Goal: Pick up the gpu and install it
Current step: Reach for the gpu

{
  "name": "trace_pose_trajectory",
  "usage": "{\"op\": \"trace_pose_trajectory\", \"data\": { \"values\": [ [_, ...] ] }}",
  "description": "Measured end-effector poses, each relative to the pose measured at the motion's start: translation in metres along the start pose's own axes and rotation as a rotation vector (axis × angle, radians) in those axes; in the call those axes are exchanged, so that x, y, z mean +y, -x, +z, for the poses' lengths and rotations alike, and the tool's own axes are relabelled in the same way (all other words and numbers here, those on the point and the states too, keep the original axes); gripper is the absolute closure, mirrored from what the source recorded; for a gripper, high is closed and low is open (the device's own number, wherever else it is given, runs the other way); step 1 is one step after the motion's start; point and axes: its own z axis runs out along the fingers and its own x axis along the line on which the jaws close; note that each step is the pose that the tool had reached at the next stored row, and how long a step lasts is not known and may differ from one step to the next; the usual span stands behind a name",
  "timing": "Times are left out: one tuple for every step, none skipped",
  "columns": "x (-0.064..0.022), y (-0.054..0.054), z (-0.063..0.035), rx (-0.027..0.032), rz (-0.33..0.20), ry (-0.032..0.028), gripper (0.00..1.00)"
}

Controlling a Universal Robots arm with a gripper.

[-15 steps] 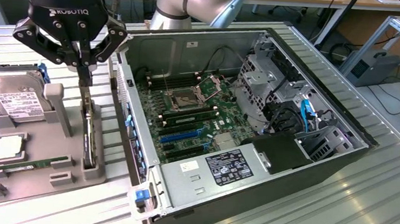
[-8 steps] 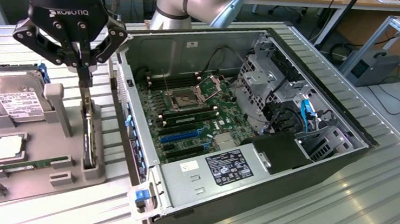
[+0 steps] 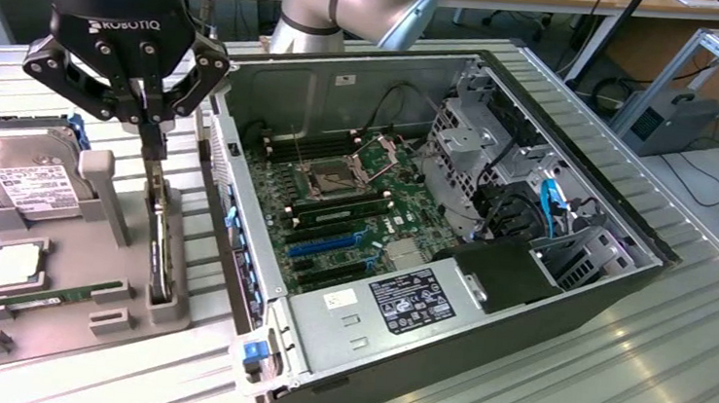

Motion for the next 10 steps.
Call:
{"op": "trace_pose_trajectory", "data": {
  "values": [
    [-0.0002,0.0000,0.0000,0.0000,0.000,-0.0004,0.89],
    [-0.0003,0.0000,0.0000,0.0000,0.000,-0.0007,0.89],
    [-0.0006,0.0000,0.0001,-0.0001,0.000,-0.0010,0.89],
    [-0.0008,0.0001,0.0001,-0.0001,0.000,-0.0013,0.89],
    [-0.0010,0.0001,0.0001,-0.0002,0.000,-0.0015,0.89],
    [-0.0012,0.0001,0.0001,-0.0002,0.000,-0.0020,0.89],
    [-0.0014,0.0001,0.0001,-0.0001,0.000,-0.0023,0.89],
    [-0.0016,0.0001,0.0001,-0.0002,0.000,-0.0027,0.89],
    [-0.0018,0.0002,0.0002,-0.0002,0.000,-0.0029,0.89],
    [-0.0020,0.0001,0.0002,-0.0002,0.000,-0.0032,0.89]
  ]
}}
